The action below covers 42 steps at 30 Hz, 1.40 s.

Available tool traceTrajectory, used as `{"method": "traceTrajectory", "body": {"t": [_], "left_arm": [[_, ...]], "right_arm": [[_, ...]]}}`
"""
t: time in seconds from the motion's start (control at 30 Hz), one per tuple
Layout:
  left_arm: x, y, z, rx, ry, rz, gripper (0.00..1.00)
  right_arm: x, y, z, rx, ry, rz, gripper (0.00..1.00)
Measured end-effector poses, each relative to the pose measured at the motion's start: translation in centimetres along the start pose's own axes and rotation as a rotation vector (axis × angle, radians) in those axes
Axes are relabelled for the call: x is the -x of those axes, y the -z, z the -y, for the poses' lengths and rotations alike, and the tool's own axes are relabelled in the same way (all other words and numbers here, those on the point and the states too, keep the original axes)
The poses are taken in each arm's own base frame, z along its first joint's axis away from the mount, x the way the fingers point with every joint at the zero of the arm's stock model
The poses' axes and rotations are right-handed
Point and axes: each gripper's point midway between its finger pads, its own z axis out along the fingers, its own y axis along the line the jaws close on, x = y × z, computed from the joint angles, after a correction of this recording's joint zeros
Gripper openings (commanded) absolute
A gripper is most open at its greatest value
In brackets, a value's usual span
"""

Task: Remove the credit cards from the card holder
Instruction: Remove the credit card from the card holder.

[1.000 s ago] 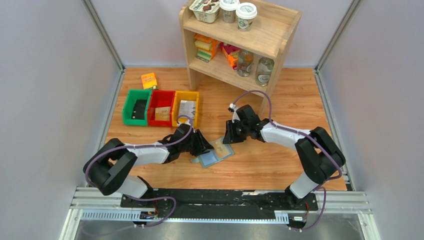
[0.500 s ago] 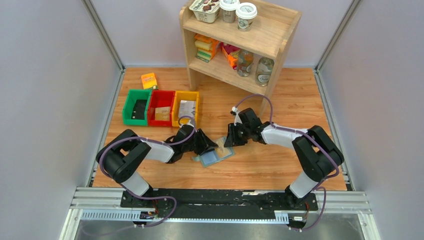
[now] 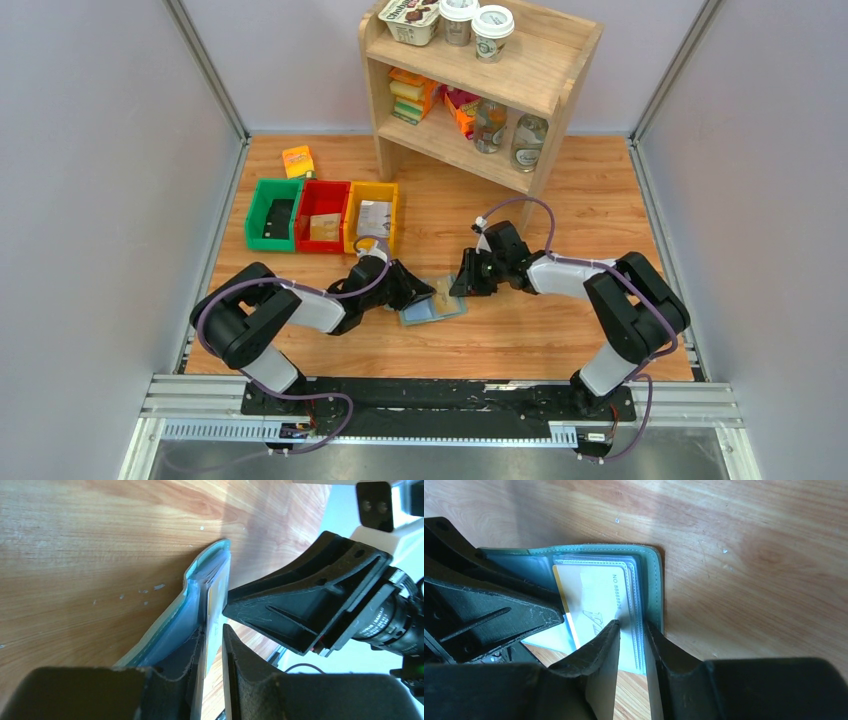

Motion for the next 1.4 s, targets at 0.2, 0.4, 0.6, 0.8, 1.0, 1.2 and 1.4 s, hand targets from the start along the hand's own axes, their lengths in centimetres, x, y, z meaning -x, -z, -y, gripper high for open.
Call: {"method": "traceTrajectory", "body": {"t": [0.2, 0.4, 0.6, 0.8, 1.0, 1.2, 1.4], "left_arm": [[0.1, 0.1, 0.7, -0.046, -0.012, 0.024, 0.19], [0.3, -0.4, 0.6, -0.061, -0.014, 0.034, 0.23], [0.1, -1.2, -0.6, -0.045, -0.012, 0.030, 0.29], [0.0, -1.5, -0.4, -0.057, -0.015, 0.027, 0.29], [0.2, -1.7, -0.4, -0.061, -0.017, 0.036, 0.15], [0.2, -1.4, -0.7, -0.062, -0.019, 0.058, 0.03], [-0.1, -0.3, -0.7, -0.078, -0.018, 0.069, 0.01]], "right_arm": [[0.0, 0.0, 0.0, 0.013, -0.055, 0.016, 0.29], [0.1, 0.0, 0.0, 0.018, -0.078, 0.022, 0.29], [0.1, 0.0, 0.0, 0.020, -0.083, 0.023, 0.29], [0.1, -0.1, 0.0, 0.020, -0.084, 0.023, 0.28], [0.0, -0.1, 0.0, 0.016, -0.096, 0.023, 0.27], [0.0, -0.1, 0.2, 0.006, -0.113, 0.024, 0.27], [0.0, -0.4, 0.1, 0.009, -0.125, 0.024, 0.27]]}}
